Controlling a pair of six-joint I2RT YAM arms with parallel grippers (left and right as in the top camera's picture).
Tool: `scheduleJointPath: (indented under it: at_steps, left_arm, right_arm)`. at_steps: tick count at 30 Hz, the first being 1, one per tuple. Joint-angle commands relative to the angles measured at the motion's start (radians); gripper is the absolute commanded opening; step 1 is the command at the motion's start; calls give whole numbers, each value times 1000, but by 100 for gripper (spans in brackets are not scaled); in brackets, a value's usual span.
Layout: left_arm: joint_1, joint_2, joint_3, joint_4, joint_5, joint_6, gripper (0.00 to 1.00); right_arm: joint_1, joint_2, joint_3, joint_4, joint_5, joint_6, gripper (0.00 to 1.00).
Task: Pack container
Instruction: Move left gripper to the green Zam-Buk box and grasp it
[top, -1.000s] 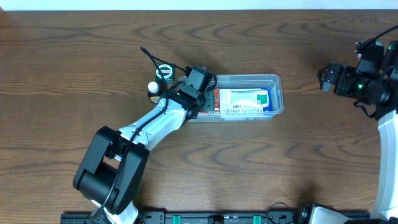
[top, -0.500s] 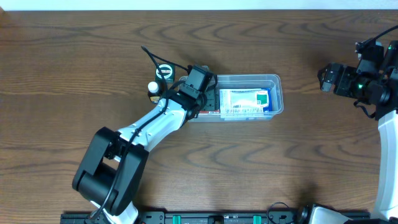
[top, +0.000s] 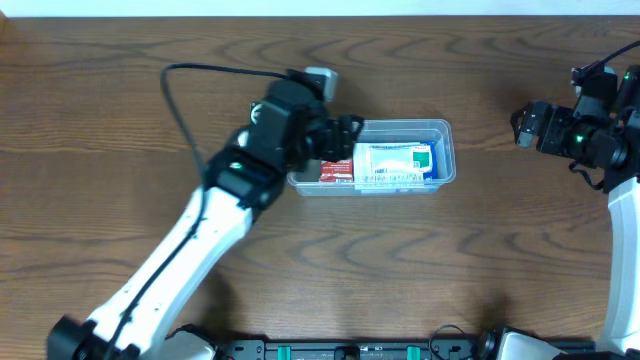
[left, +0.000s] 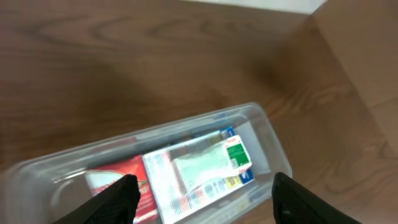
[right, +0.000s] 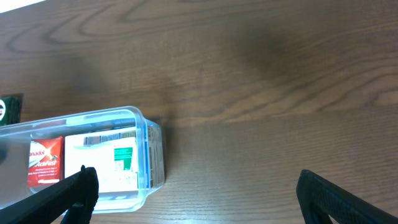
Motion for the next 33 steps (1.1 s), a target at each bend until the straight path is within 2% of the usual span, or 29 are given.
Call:
scheduleJointPath:
  at_steps: [1,3,6,13,18,21,33]
  left_arm:
    - [97,-15,80,-115,10,61,70]
    - [158,7,172,-257,9,129,79]
    - [245,72,332,-437,3,211,88]
    - [362,272,621,-645,-119,262,89]
    - [367,428,654,-653,-232,292,89]
    - [368,526,654,-633,-232,303,99]
    - [365,738,654,-538,-231,340,98]
  right_arm:
    - [-5,-1,13,-2,2,6,99]
    - [-5,-1,13,-1,2,6,99]
    - [-5,-1,13,-1,2,6,99]
    - [-5,-1,13,-1,2,6,99]
    - [-5,-1,13,-2,2,6,99]
    - [-5,-1,13,-1,2,6,99]
    - [-5,-1,13,-1,2,6,99]
